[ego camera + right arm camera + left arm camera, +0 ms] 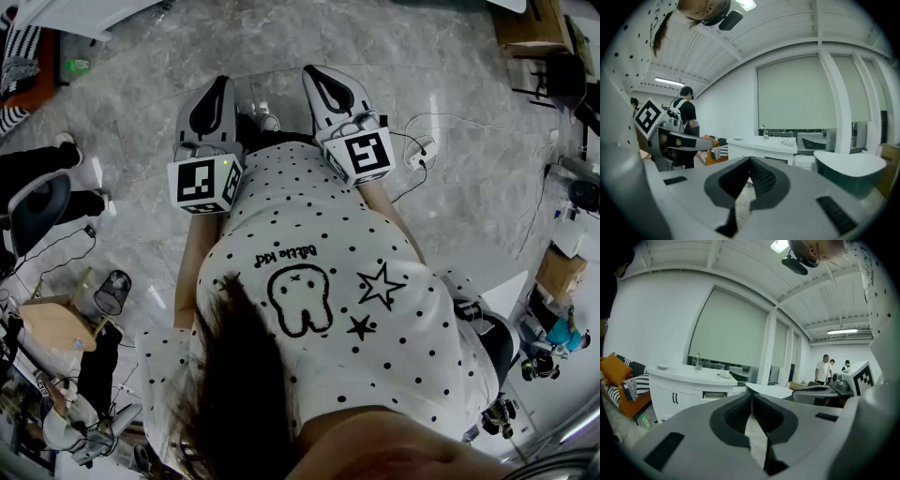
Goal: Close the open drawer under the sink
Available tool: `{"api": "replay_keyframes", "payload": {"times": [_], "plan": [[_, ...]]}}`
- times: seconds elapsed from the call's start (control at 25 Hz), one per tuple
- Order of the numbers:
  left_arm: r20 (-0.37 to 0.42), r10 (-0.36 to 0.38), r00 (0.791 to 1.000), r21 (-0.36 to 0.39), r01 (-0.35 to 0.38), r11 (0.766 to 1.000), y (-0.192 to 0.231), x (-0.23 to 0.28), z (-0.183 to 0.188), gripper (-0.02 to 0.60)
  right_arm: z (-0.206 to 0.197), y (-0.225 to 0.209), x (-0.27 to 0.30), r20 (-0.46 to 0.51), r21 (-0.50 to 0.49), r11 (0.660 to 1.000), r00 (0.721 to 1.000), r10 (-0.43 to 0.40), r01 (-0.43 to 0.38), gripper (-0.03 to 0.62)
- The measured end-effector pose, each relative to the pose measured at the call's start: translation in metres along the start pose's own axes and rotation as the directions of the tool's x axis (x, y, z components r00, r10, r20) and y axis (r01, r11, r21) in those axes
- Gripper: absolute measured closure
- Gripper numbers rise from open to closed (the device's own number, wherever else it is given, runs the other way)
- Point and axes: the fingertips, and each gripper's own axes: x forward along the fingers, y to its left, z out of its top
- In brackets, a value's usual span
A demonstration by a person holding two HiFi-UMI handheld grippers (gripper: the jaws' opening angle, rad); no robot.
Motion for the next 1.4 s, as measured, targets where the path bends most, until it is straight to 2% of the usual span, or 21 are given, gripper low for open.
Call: {"api": "replay_keyframes", "payload": {"times": [0.52,0.84,1.16,1.4], "plan": [[0.006,-0.001,1.000,0.024,0.001,1.000,-0.008,0.013,0.010,0.561,0.007,-0.015,0.000,0.018,0.005,1.000,1.000,0.001,-0.001,0.580],[0.004,0.033,0.999,-0.015,-0.033,0.999,0.038,0.018,0.001,0.561,0.005,0.004,0.043,0.021,0.002,0.998,0.998,0.059,-0.059,0.580],[0.009,0.016,1.000,-0.013,-0.016,1.000,0.033,0.021,-0.001,0.561,0.003,0.000,0.043,0.013,-0.007,0.998,0.998,0.059,-0.059,0.580],[0.015,-0.007,1.000,-0.014,0.007,1.000,0.112,0.072,0.039,0.561,0.033,-0.007,0.131,-0.002,0.031,0.999,0.999,0.034,-0.034,0.580]]}}
